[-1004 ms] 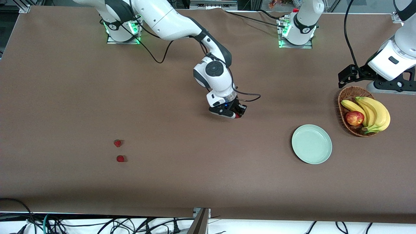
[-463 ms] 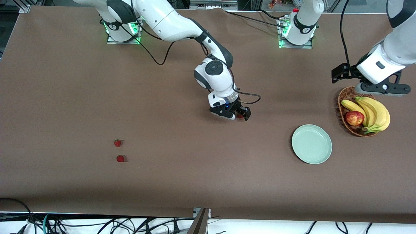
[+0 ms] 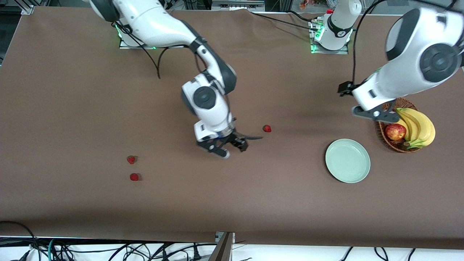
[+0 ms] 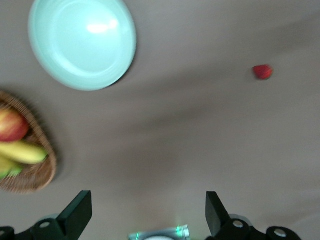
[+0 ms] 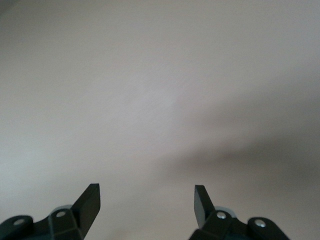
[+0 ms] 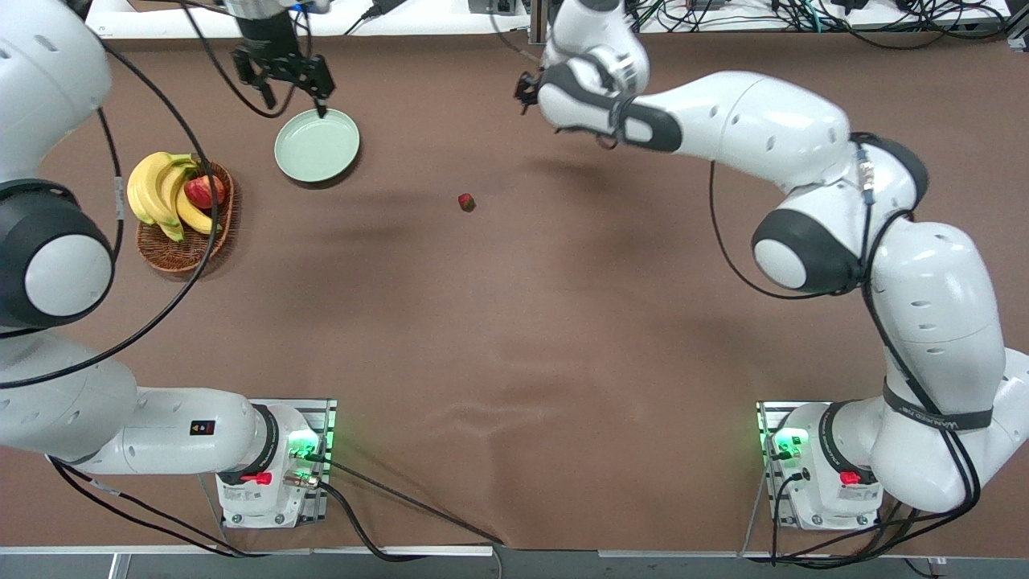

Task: Collect all strawberries into plate
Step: 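Grasp the mid-table strawberry with the left gripper while the right gripper grasps another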

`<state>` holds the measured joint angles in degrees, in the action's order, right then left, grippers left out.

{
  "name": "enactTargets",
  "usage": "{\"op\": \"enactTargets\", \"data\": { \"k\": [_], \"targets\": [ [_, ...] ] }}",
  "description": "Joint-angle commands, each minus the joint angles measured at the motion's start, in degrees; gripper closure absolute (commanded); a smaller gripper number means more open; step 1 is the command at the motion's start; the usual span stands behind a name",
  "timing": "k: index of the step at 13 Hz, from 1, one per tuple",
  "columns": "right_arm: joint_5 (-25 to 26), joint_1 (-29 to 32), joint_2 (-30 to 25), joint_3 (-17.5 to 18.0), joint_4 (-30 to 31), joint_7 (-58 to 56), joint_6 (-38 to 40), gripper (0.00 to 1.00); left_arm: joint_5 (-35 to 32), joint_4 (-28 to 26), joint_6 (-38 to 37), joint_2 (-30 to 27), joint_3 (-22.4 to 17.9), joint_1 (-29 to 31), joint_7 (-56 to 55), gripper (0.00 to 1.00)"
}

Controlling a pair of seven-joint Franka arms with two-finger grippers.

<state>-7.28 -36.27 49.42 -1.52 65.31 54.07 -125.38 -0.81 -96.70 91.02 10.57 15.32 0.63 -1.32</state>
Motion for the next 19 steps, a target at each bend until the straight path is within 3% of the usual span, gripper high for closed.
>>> {"op": "enactTargets", "data": {
  "k": [1, 3, 5, 8, 13, 16, 19],
  "targets": [
    [-1.1, 6.2, -4.3, 0.7, 4.5, -16.9, 7.7, 0.16, 0.9, 0.7, 7.1, 6.4, 4.8, 0.1, -5.8, 0.00],
    [-1.0, 11.9, -8.4, 0.2, 12.0, -31.4, 8.8, 0.15, 0.9, 0.5, 13.5, 10.7, 6.7, -0.5, -13.3, 0.00],
    [-1.0, 15.8, -10.8, -2.8, 18.4, -45.9, 7.3, 0.15, 0.6, 0.5, 19.0, 14.4, 6.8, -2.1, -20.3, 0.00],
    [-1.0, 20.8, -9.0, -5.9, 19.7, -61.5, 1.7, 0.16, 0.2, 0.5, 29.4, 20.7, 6.7, -5.6, -31.6, 0.00],
    [-0.3, 22.4, -4.6, -5.9, 19.5, -69.2, -9.1, 0.17, -1.1, -0.5, 40.8, 27.1, 6.2, -11.8, -47.7, 0.00],
    [-0.5, 23.1, -2.6, -5.9, 19.5, -71.0, -12.3, 0.21, -9.5, -0.6, 41.2, 29.9, 6.4, -13.5, -54.4, 0.00],
    [-0.4, 23.1, -0.7, -5.9, 19.0, -71.1, -13.7, 0.34, -9.7, -2.4, 40.8, 29.9, 6.4, -13.6, -55.2, 0.00]
  ]
}}
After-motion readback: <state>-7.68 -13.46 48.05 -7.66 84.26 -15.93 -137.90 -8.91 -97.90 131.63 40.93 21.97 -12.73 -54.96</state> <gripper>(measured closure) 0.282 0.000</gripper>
